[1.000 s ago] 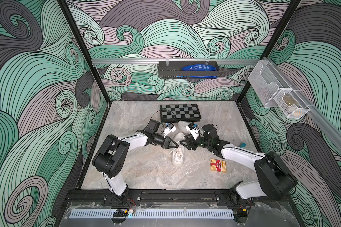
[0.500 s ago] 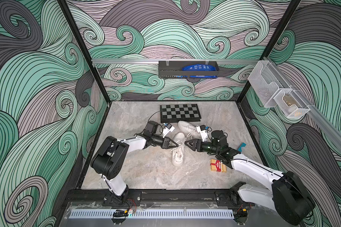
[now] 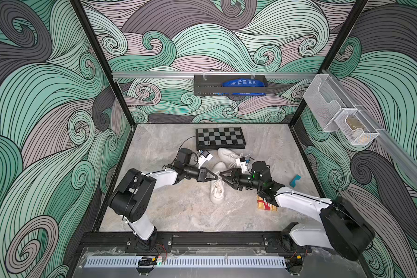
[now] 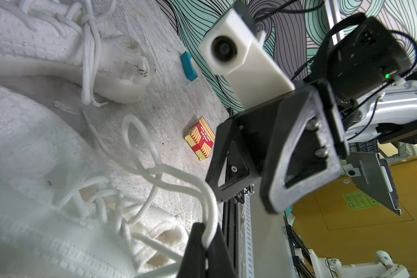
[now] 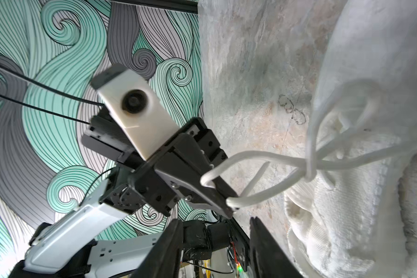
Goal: Tie the shoes
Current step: Tie the shoelace on the shoe.
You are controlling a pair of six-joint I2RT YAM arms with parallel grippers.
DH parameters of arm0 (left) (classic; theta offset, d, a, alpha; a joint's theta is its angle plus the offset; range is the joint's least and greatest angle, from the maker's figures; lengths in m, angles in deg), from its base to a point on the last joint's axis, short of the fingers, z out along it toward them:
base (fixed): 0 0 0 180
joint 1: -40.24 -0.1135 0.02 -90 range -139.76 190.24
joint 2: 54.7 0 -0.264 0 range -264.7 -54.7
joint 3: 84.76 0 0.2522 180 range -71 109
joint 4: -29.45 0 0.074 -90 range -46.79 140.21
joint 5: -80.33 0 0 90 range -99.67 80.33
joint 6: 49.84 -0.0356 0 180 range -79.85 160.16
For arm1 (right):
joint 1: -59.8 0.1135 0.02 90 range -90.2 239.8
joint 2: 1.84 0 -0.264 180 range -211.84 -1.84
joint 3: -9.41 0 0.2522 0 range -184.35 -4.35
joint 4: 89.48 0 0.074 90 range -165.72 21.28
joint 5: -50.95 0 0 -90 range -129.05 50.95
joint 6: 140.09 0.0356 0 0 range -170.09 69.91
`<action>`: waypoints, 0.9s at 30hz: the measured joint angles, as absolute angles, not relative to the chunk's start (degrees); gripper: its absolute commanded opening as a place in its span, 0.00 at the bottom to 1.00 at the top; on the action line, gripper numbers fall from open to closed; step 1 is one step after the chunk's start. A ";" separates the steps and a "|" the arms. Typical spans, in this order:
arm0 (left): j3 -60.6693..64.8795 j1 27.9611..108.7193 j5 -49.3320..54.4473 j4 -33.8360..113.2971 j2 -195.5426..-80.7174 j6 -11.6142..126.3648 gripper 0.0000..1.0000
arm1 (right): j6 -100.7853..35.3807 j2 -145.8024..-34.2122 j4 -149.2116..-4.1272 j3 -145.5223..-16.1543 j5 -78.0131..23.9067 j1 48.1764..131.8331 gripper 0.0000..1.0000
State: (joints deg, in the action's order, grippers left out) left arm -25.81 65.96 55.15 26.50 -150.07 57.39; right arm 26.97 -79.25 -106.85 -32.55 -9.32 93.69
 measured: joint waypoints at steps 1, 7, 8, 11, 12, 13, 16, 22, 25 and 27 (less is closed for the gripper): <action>-25.81 65.96 55.15 26.48 -150.07 57.39 0.00 | 27.65 -79.93 -107.47 -32.55 -9.29 94.02 0.46; -25.81 65.96 55.28 26.42 -150.07 57.39 0.00 | 30.53 -81.81 -110.98 -32.55 -9.40 94.50 0.44; -25.83 65.96 55.32 26.42 -150.07 57.37 0.00 | 30.75 -82.16 -111.22 -32.55 -9.47 94.50 0.44; -26.18 65.96 55.41 26.22 -150.03 57.37 0.00 | 31.32 -83.05 -111.55 -32.55 -10.15 94.50 0.41; -26.40 65.96 55.49 26.15 -149.99 57.37 0.00 | 31.36 -83.29 -111.57 -32.55 -10.41 94.50 0.39; -26.62 65.96 55.52 26.04 -149.92 57.37 0.00 | 31.45 -83.49 -111.57 -32.58 -10.52 94.50 0.37; -27.21 65.96 55.54 26.00 -149.33 57.37 0.00 | 31.67 -84.23 -111.73 -32.58 -11.35 94.48 0.33; -27.30 65.91 55.49 26.04 -148.96 57.32 0.00 | 31.58 -86.09 -112.86 -33.49 -11.79 94.33 0.03; -27.30 65.87 55.08 26.37 -148.89 56.95 0.16 | 31.78 -86.07 -113.17 -33.67 -12.05 94.30 0.00; -27.30 65.85 53.42 27.33 -148.06 56.23 0.39 | 31.38 -85.54 -112.27 -33.67 -12.24 94.22 0.00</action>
State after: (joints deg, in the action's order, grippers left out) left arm -27.30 65.85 53.42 27.33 -148.06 56.23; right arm 31.38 -85.54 -112.27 -33.67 -12.24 94.22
